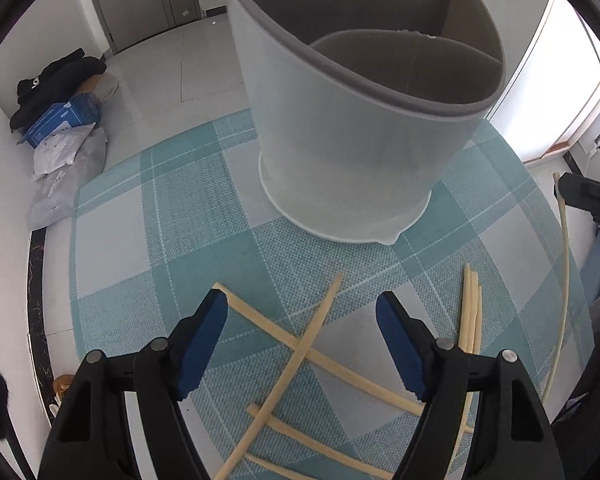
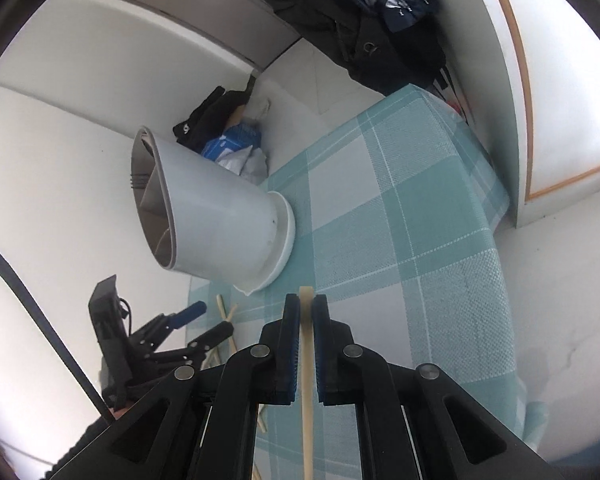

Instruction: Organize utensils

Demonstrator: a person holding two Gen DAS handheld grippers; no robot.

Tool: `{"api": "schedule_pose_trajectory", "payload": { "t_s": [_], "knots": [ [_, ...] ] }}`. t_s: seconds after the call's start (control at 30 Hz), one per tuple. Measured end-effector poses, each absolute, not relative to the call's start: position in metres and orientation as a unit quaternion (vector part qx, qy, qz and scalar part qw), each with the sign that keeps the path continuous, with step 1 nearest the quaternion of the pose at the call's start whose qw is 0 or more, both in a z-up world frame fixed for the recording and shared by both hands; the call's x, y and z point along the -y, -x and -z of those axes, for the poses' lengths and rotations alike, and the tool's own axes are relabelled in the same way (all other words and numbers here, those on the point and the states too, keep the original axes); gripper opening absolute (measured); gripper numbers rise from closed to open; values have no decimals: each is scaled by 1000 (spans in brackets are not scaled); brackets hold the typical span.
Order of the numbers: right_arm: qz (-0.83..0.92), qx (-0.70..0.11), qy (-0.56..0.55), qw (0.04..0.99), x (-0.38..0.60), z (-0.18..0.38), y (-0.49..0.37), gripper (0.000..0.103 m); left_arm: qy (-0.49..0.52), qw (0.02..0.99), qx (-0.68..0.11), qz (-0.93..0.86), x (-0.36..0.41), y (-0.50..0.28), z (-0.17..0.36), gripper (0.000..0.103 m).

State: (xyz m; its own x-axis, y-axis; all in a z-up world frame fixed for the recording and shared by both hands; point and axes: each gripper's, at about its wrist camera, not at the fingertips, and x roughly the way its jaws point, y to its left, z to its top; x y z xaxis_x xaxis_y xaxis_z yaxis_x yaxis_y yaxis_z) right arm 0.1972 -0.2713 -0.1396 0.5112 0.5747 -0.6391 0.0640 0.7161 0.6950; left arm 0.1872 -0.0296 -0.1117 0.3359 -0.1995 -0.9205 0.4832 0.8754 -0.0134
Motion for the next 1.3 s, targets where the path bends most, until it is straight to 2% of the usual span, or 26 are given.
{"api": "schedule_pose_trajectory", "payload": {
  "t_s": [0.07, 0.2, 0.27, 0.33, 0.37, 0.53, 0.67, 0.87, 1.1, 1.3],
  "knots": [
    [-164, -459, -345, 802, 277, 137, -196, 6, -145, 801, -539, 216, 31, -187, 114, 55],
    [-172, -453, -339, 806, 275, 132, -197, 6, -145, 796, -542, 228, 34, -190, 116, 44],
    [-176, -454, -332, 808, 276, 131, -194, 6, -138, 796, -543, 228, 34, -191, 115, 28],
    [-178, -453, -319, 814, 274, 127, -192, 6, -137, 795, -544, 229, 35, -190, 114, 19],
    [-178, -452, -314, 816, 273, 126, -191, 6, -134, 795, -545, 228, 34, -189, 113, 9],
    [-178, -443, -308, 823, 272, 121, -190, 6, -126, 802, -542, 216, 33, -187, 113, 2],
    [-171, -437, -303, 829, 273, 118, -188, 6, -115, 814, -535, 198, 35, -184, 107, 1],
    [-166, -428, -286, 841, 269, 114, -186, 6, -46, 842, -508, 175, 17, -189, 85, 1],
    [-190, -391, -253, 864, 254, 92, -176, 6, 18, 889, -431, 153, 2, -158, 33, 1],
    [-217, -365, -196, 884, 222, 69, -161, 6, 33, 913, -374, 160, 12, -125, -2, 1]
  ]
}}
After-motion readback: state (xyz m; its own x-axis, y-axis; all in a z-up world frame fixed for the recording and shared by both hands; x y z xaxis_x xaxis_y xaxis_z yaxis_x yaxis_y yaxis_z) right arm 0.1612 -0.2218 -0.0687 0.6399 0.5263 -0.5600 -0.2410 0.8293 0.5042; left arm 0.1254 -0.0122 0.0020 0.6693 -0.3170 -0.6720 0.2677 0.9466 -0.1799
